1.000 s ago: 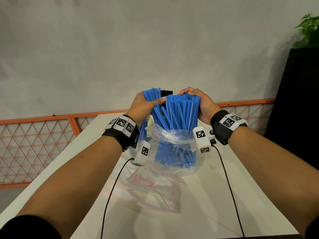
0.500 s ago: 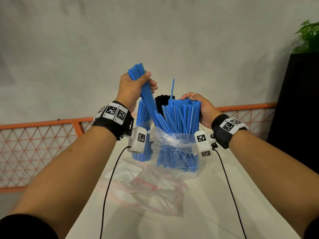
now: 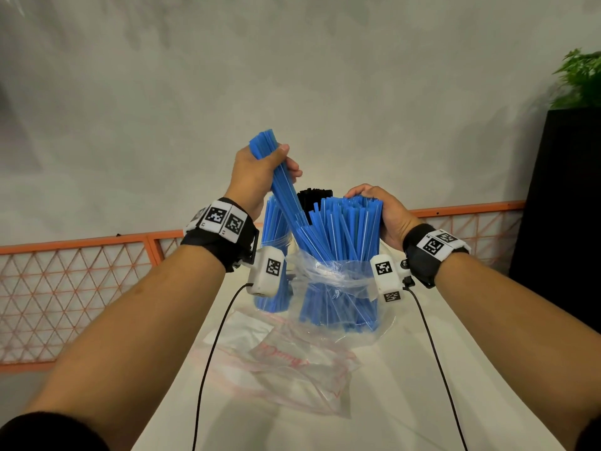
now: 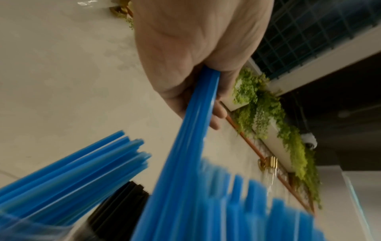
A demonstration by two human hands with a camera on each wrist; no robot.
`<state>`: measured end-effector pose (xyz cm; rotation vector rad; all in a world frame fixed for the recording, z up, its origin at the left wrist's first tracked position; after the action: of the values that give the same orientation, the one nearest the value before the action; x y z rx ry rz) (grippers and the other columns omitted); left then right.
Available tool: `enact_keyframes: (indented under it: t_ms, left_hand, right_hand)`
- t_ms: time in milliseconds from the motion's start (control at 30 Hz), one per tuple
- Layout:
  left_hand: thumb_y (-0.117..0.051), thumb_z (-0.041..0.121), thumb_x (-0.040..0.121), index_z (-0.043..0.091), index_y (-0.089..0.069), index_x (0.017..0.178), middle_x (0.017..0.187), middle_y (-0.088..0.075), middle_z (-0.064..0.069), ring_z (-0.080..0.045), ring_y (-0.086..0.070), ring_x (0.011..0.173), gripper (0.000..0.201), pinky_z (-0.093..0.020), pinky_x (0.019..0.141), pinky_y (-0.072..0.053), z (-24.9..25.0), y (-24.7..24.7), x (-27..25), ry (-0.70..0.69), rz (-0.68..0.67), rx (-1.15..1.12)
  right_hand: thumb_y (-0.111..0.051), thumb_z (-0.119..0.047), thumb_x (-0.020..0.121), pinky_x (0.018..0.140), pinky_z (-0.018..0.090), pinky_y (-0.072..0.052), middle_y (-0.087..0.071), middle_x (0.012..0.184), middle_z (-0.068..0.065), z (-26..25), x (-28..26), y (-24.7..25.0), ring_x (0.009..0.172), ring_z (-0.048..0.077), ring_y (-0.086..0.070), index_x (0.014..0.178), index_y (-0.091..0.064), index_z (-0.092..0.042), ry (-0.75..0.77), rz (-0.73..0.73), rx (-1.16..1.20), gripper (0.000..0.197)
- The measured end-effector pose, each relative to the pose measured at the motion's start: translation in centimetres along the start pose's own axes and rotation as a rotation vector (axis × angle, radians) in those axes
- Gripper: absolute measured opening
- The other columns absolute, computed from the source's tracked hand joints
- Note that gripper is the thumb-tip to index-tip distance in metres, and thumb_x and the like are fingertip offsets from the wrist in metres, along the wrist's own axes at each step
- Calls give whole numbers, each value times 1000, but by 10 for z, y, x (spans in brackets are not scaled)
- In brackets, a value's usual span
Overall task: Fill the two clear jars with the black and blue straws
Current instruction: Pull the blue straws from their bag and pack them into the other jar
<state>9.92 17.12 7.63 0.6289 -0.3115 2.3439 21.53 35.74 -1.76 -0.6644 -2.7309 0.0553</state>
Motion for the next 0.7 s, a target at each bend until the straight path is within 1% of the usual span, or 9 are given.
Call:
enact_keyframes:
  t_ms: [100,200,267,333,433,500,567,700]
  left_hand:
    - [-59,17,99,5,-53,103,76,-68,-10,-29,-72,75,13,-49,78,-59,17,10,4,-82,87,-17]
    - [-57,16,100,5,-52,104,77,-66,-11,-32,-70,77,13,-50,80,-58,31,16,5,-132,122,-45]
    - [-56,15,100,4,-51,105,76,-66,-11,-32,-69,77,12,-50,81,-58,37,19,4,-163,138,-67]
    - [-55,15,101,4,-51,105,77,-65,-11,-32,-69,77,12,-51,81,-58,43,24,3,-188,158,-80]
    - [-55,16,100,5,-51,103,75,-66,-11,-31,-70,75,12,-50,80,-58,52,32,2,-212,201,-91]
    - [-55,16,100,7,-52,101,73,-65,-9,-29,-70,72,10,-48,78,-58,57,36,1,-226,217,-84]
    - [-54,17,100,8,-52,101,72,-65,-6,-28,-70,72,9,-46,77,-59,60,40,1,-234,223,-76]
    - [-54,18,100,12,-52,98,72,-66,-4,-27,-70,72,7,-44,75,-60,62,47,-2,-232,222,-47]
  right_hand:
    - [-46,-34,82,86,41,-44,-61,94,9,1,0,2,84,23,-56,89,-61,-17,5,0,-5,24]
    - [-43,-32,88,86,41,-45,-61,95,8,1,1,2,84,23,-57,89,-61,-17,10,-3,-4,23]
    - [-40,-27,94,85,40,-45,-61,93,8,1,1,1,83,23,-57,89,-61,-16,10,-7,1,24]
    - [-37,-24,96,84,39,-45,-61,92,8,0,1,-2,82,22,-57,89,-60,-16,5,-11,3,26]
    - [-37,-23,97,84,39,-44,-60,92,7,0,0,-5,82,22,-57,89,-60,-16,3,-14,1,25]
    - [-37,-23,97,81,38,-45,-60,92,7,-1,0,-5,81,21,-57,88,-59,-16,2,-11,7,25]
    - [-37,-23,96,79,36,-46,-61,91,6,-1,-1,-5,79,21,-58,88,-60,-16,4,-8,10,24]
    - [-40,-25,94,79,36,-47,-63,91,6,0,-1,-3,79,20,-59,88,-62,-18,12,-14,9,24]
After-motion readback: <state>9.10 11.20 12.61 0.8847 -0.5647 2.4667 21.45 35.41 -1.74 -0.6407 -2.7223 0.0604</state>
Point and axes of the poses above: each hand's wrist, its own x-axis towards the middle knuckle, its own y-axis out of the back of the hand, z = x × y, the point moved 6 cm from there along x, towards the middle knuckle
